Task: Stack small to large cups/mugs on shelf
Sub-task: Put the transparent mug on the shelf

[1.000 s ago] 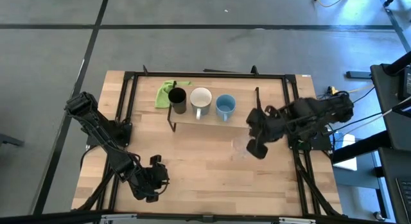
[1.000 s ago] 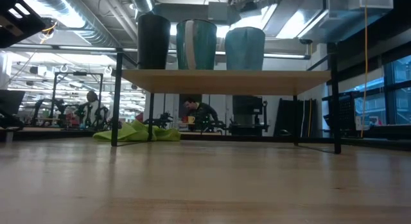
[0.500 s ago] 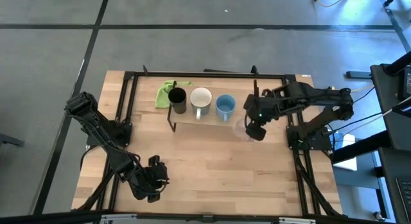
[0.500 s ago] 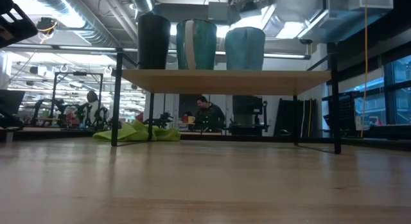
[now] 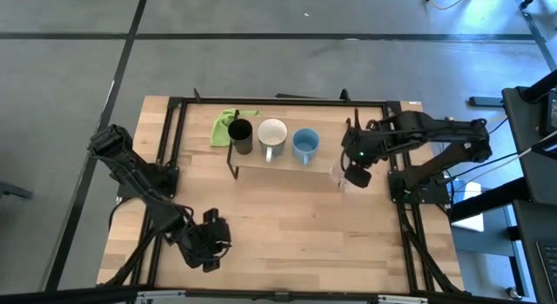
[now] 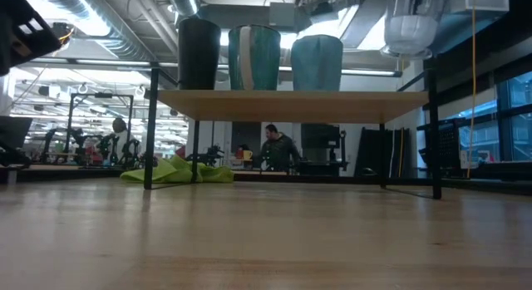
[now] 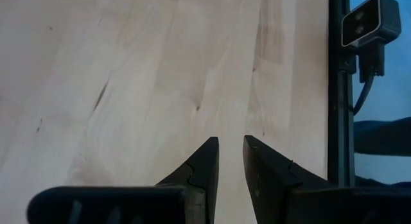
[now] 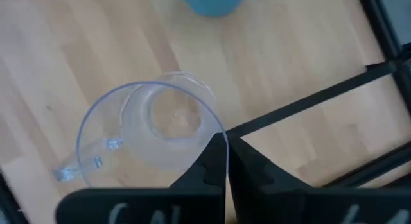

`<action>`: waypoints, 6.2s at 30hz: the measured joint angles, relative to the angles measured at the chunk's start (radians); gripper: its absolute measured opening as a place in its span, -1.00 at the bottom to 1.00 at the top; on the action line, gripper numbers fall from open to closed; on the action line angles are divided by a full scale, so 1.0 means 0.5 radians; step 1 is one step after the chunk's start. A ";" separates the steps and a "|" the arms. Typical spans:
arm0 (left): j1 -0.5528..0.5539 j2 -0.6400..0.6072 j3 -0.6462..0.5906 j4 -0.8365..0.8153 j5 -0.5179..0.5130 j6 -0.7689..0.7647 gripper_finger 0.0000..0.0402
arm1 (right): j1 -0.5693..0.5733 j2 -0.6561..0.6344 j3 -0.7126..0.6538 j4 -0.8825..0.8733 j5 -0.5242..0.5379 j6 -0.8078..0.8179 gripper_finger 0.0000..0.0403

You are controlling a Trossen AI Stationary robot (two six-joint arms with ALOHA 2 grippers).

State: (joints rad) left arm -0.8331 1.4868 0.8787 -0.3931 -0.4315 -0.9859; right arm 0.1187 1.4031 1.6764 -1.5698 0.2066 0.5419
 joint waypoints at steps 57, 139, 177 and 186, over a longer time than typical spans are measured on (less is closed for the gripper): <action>0.186 0.000 0.000 0.041 0.094 -0.368 -0.67 | -0.666 0.396 0.337 -0.001 -0.401 -1.151 -0.95; 0.173 0.000 0.000 0.022 0.049 -0.367 -0.67 | -0.859 0.401 0.136 0.050 -0.362 -1.144 -0.95; 0.173 0.000 -0.001 0.022 0.050 -0.366 -0.67 | -0.805 0.412 0.135 0.094 -0.331 -1.040 -0.86; 0.172 0.000 0.000 0.022 0.050 -0.366 -0.67 | -0.805 0.412 0.135 0.094 -0.332 -1.040 -0.78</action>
State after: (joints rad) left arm -0.7471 1.4868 0.8785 -0.3822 -0.4065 -1.1690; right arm -0.2840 1.6089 1.7439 -1.5227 0.0406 0.0220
